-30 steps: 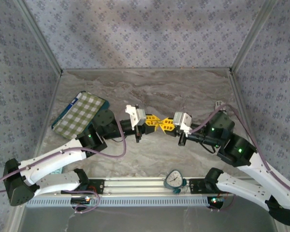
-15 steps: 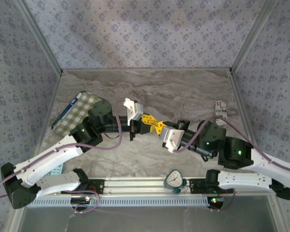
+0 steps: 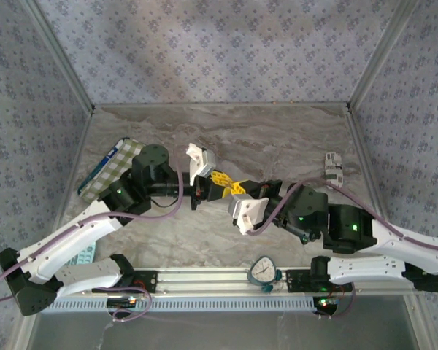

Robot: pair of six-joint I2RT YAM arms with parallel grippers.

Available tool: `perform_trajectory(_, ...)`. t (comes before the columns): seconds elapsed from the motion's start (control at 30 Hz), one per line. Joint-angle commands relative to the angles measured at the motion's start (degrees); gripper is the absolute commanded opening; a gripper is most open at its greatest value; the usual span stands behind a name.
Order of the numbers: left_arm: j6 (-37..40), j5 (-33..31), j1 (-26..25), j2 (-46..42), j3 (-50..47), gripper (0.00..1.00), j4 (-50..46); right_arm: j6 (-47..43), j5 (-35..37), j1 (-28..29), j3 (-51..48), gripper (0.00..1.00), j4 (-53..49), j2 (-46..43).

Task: Remove the keys from the keyring

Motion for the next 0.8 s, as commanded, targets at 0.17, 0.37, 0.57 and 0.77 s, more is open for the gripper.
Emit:
perform_trajectory(0.17,-0.6,-9.0,1.4,1.8,5.6,0.00,1.9,-7.3,-9.9,4.2,-1.9,0.00,-7.3,3.2)
perform_trajectory(0.37,0.6,-8.5,-0.2,3.0,7.2,0.00,0.2,-10.2,-7.3,4.4,-3.8,0.00,-3.6,3.7)
perform_trajectory(0.57,0.5,-7.6,-1.2,3.7,8.3,0.00,-0.1,-10.9,-8.1,4.7,-5.0,0.00,-1.8,3.8)
perform_trajectory(0.77,-0.1,-5.0,-1.5,4.4,8.7,0.00,0.2,-11.8,-8.0,4.7,-6.8,0.00,0.9,3.3)
